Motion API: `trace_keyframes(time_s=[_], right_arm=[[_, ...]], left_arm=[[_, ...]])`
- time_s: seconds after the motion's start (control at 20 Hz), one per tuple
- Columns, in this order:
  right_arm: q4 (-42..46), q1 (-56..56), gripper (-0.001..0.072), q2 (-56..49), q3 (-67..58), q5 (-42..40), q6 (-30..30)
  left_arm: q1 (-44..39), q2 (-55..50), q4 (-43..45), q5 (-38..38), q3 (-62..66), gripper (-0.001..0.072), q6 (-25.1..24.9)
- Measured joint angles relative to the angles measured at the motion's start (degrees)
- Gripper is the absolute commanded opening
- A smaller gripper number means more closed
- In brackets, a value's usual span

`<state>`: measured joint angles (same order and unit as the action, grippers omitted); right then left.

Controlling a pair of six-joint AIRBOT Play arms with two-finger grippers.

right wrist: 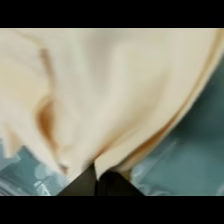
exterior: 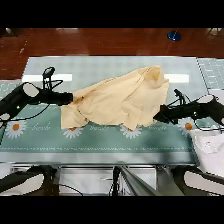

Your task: Fold the shirts.

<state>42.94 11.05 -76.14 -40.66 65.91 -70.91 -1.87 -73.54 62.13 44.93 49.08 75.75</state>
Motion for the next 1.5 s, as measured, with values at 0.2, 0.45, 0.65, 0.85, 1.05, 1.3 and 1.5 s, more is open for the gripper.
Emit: trace_keyframes(time_s=[0.2, 0.45, 0.65, 0.85, 1.05, 1.3, 1.5], right_arm=[[-5.4, 2.7, 0.001, 10.9, -5.4, 4.2, 0.8], [-9.7, 6.1, 0.001, 24.4, -19.3, 7.2, -4.0], [-15.3, 6.9, 0.001, 29.3, -30.8, 6.7, -7.2], [-17.7, 7.1, 0.001, 30.5, -40.2, 3.0, -9.2], [-17.5, 7.1, 0.001, 30.8, -46.4, 1.8, -11.2], [-17.0, 7.1, 0.001, 30.8, -53.2, 2.8, -13.3], [-11.5, 7.1, 0.001, 30.9, -60.1, 6.4, -15.6]], left_arm=[[5.9, 1.1, 0.0, 8.3, 7.5, 0.0033, -2.0], [14.1, 4.1, -0.5, 14.0, 21.5, 0.0033, -2.8], [16.3, 4.9, -1.0, 22.6, 29.6, 0.0033, -3.0], [17.0, 8.7, -3.5, 30.4, 33.2, 0.0033, -2.9], [17.1, 18.3, -9.9, 31.8, 34.2, 0.0033, -2.6], [18.0, 35.0, -12.6, 27.7, 35.4, 0.0032, -1.5], [19.5, 46.1, -4.3, 25.7, 38.4, 0.0032, 2.3]])
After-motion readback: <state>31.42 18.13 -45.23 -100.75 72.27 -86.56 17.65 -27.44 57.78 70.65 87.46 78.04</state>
